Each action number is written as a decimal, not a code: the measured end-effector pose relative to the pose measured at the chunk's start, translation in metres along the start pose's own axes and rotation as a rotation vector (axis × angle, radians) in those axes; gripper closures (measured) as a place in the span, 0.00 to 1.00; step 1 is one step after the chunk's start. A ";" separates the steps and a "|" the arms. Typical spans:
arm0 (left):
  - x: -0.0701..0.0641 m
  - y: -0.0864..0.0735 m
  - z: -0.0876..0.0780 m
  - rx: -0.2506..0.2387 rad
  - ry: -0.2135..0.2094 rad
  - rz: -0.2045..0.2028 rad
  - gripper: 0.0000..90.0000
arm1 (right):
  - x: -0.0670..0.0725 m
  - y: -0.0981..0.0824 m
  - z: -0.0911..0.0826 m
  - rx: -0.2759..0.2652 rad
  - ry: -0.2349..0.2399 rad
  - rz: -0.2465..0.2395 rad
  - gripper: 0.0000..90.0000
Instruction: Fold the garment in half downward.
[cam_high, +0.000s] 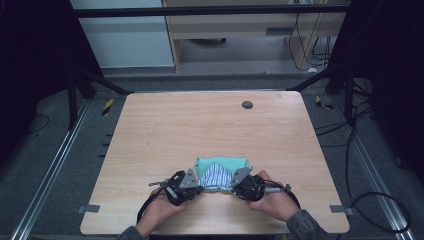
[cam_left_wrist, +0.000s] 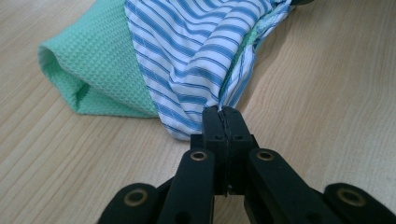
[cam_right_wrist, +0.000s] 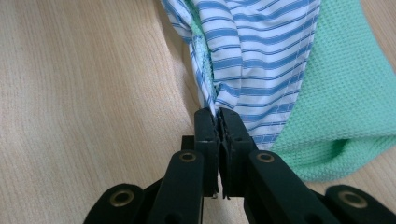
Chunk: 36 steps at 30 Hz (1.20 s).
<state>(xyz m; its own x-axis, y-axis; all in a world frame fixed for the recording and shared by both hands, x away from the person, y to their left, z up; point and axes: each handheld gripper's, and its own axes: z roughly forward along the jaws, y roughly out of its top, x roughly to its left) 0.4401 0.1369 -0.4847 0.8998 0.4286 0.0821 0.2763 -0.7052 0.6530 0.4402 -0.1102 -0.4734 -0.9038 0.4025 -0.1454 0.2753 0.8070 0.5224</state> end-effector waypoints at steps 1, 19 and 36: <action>-0.001 0.000 0.000 0.000 0.000 0.000 1.00 | 0.000 0.000 0.000 0.001 0.001 -0.001 0.97; -0.011 -0.001 -0.002 0.001 -0.028 0.003 1.00 | 0.003 -0.004 -0.005 -0.002 -0.011 -0.002 0.96; 0.013 -0.020 -0.044 -0.067 0.113 -0.135 0.31 | -0.008 -0.039 -0.034 -0.073 -0.105 0.184 0.30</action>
<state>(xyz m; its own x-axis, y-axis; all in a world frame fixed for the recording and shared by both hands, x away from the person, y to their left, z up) 0.4312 0.1810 -0.4640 0.8115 0.5799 0.0718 0.3656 -0.5997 0.7118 0.4254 -0.1593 -0.4640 -0.8004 0.5861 -0.1261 0.4049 0.6837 0.6071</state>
